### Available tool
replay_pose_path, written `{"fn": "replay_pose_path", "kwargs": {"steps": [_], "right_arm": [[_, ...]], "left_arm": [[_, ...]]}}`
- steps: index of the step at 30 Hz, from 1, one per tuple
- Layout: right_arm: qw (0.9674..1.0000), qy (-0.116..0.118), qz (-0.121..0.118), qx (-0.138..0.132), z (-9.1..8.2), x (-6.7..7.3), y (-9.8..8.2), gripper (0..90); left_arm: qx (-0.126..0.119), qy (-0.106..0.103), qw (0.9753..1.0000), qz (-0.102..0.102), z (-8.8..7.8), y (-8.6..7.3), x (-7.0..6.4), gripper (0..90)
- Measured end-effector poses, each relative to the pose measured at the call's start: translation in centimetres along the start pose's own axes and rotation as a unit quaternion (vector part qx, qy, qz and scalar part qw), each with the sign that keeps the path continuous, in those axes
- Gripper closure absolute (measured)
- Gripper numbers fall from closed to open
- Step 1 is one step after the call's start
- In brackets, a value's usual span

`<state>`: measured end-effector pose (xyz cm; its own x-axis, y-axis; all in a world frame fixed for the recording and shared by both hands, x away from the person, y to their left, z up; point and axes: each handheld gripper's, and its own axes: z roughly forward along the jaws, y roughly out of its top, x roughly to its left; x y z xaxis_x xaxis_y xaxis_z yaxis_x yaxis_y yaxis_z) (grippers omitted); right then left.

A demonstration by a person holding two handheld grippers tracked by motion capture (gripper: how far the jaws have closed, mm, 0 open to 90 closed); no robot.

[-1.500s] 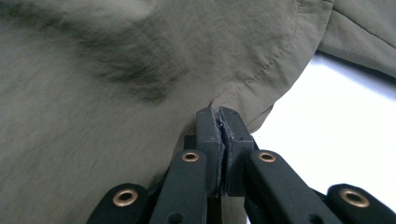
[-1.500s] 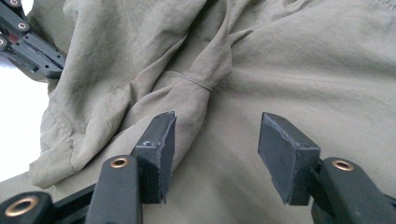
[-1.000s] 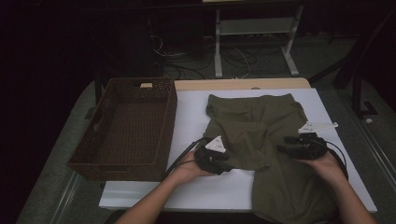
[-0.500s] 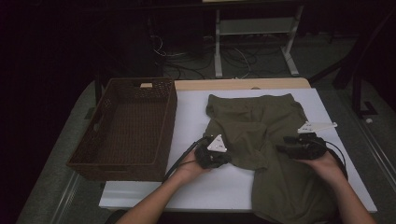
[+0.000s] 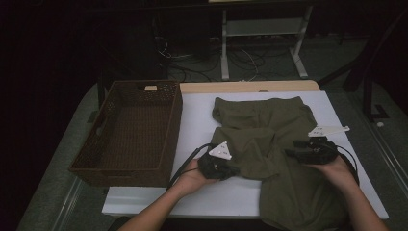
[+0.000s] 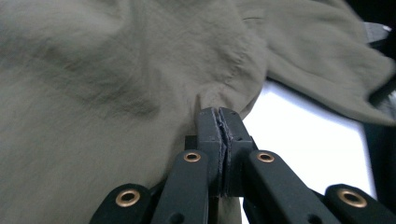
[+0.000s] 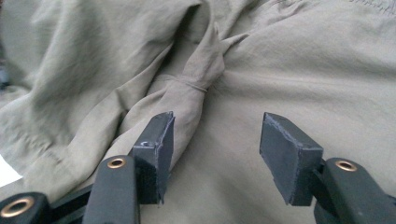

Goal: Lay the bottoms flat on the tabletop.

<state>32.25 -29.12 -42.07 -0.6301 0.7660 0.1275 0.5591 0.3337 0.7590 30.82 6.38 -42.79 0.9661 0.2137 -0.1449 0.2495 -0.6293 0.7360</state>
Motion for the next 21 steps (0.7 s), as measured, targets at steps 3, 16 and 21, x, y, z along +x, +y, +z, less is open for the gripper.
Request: {"fn": "replay_pose_path", "kwargs": {"steps": [3, 16, 21], "right_arm": [[1.0, -0.001, 0.0, -0.001, 0.0, 0.0, 0.0, 43.8], [1.0, 0.002, -0.003, 0.0, 0.1, 0.1, 0.0, 43.7], [1.0, 0.001, -0.004, 0.0, 0.1, 0.2, 0.1, 43.7]], "left_arm": [[0.002, -0.016, 0.9999, 0.002, -0.8, -0.2, -0.9, 88.1], [0.029, -0.08, 0.9963, 0.01, -1.4, -2.0, -5.3, 88.1], [0.049, -0.109, 0.9927, 0.019, -0.9, -2.6, -6.8, 88.1]]}}
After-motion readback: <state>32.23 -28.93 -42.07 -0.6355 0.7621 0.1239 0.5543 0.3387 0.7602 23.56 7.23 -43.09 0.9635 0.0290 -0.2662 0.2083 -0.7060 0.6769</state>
